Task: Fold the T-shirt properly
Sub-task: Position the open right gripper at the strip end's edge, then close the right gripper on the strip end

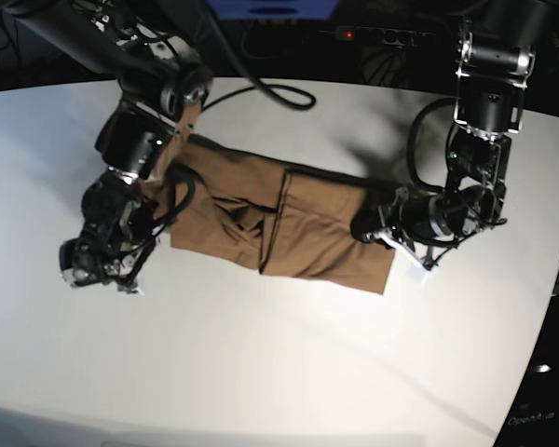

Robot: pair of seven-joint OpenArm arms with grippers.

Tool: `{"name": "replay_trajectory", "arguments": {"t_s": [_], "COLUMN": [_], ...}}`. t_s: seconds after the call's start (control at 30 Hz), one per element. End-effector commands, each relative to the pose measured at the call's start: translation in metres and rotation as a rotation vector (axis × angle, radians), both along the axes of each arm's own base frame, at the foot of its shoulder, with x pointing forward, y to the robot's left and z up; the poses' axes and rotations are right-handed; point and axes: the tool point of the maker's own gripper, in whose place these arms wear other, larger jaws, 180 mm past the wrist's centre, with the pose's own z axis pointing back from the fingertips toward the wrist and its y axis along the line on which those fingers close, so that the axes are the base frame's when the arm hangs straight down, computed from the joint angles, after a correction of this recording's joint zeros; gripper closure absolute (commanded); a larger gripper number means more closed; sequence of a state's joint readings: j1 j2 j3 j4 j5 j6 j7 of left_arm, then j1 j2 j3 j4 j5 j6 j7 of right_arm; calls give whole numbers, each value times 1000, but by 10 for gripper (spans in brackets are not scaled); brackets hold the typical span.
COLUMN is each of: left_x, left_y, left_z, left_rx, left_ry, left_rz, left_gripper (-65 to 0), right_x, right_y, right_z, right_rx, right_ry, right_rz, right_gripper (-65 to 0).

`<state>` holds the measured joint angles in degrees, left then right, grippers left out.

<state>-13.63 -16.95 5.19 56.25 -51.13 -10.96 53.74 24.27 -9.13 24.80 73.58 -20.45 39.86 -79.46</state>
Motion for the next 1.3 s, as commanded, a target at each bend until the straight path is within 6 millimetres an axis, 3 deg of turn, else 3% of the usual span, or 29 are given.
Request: {"name": "replay_trajectory", "arguments": {"t_s": [0.0, 0.33, 0.53, 0.67, 0.8, 1.07, 1.27], "left_x": [-28, -28, -28, -28, -28, -31, -31], "left_y": [38, 39, 41, 41, 39, 39, 38], "left_z": [-33, -33, -33, -33, -33, -34, -35], "left_rx": [204, 206, 210, 208, 206, 206, 204], "left_ry": [130, 127, 130, 131, 132, 136, 138], "left_rz": [2, 6, 5, 4, 5, 4, 4], "left_gripper": [-23, -23, -23, -23, -23, -23, -23], "right_x": [6, -15, -25, -40, -46, -64, -57], "right_y": [-3, 4, -14, -15, 3, 6, 24], "right_z": [8, -7, 10, 6, 4, -3, 6], "right_rx": [-16, -44, -170, -198, -137, -129, -63], "right_ry": [-15, 38, -19, -2, -44, -24, -100], "right_rz": [2, 62, 114, 144, 182, 193, 264], "right_gripper": [-247, -247, -247, -247, -247, -247, -247]}}
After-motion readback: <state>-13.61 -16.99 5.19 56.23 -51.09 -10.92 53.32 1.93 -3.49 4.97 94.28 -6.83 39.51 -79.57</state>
